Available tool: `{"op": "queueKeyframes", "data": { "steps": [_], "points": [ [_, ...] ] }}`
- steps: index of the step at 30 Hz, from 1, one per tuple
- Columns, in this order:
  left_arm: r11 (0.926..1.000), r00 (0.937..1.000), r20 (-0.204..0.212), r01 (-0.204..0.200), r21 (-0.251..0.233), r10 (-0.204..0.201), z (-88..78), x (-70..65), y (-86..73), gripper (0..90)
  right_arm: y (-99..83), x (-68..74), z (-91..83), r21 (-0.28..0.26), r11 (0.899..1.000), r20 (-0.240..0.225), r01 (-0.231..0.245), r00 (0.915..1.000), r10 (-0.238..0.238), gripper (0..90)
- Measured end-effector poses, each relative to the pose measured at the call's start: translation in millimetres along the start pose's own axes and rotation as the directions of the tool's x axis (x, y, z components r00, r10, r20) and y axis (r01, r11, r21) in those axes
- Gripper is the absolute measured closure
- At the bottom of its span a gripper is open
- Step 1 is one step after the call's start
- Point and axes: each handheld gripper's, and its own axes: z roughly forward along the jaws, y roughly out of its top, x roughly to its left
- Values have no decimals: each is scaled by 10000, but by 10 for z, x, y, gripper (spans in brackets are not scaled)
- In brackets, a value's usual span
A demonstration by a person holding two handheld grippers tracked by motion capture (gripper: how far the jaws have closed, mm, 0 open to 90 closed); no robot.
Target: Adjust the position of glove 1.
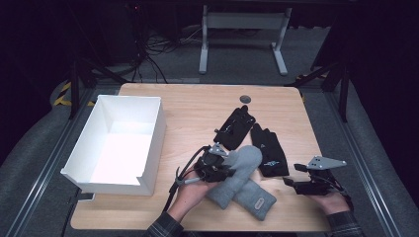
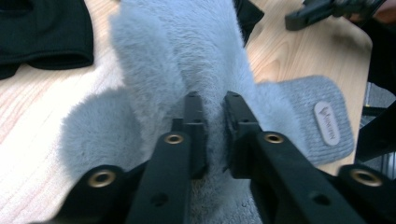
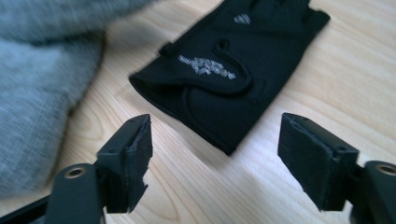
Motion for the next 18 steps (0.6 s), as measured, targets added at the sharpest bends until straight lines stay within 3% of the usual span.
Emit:
{"op": "queueKeyframes", "data": {
  "steps": [5, 9, 12, 15, 18],
  "points": [
    [9990, 9987, -269, -442, -54, 441, -118, -6, -26, 573, 128, 26, -10, -337, 9994, -241, 88, 9997, -96, 382],
    [9982, 9971, -489, -585, -161, 576, -231, 2, -122, 498, 292, 37, 4, -705, 9975, -723, -105, 9974, 54, 438],
    [9980, 9964, -564, -639, -13, 637, -296, 12, -217, 492, 405, 56, 54, -904, 9954, -1223, -323, 9923, 211, 460],
    [9966, 9939, -768, -765, 308, 787, -343, 26, -329, 492, 509, 113, 135, -954, 9952, -1423, -215, 9898, 77, 476],
    [9975, 9948, -800, -610, 347, 636, -393, 59, -438, 487, 605, 162, 220, -891, 9960, -1470, 7, 9890, -138, 476]
  ]
}}
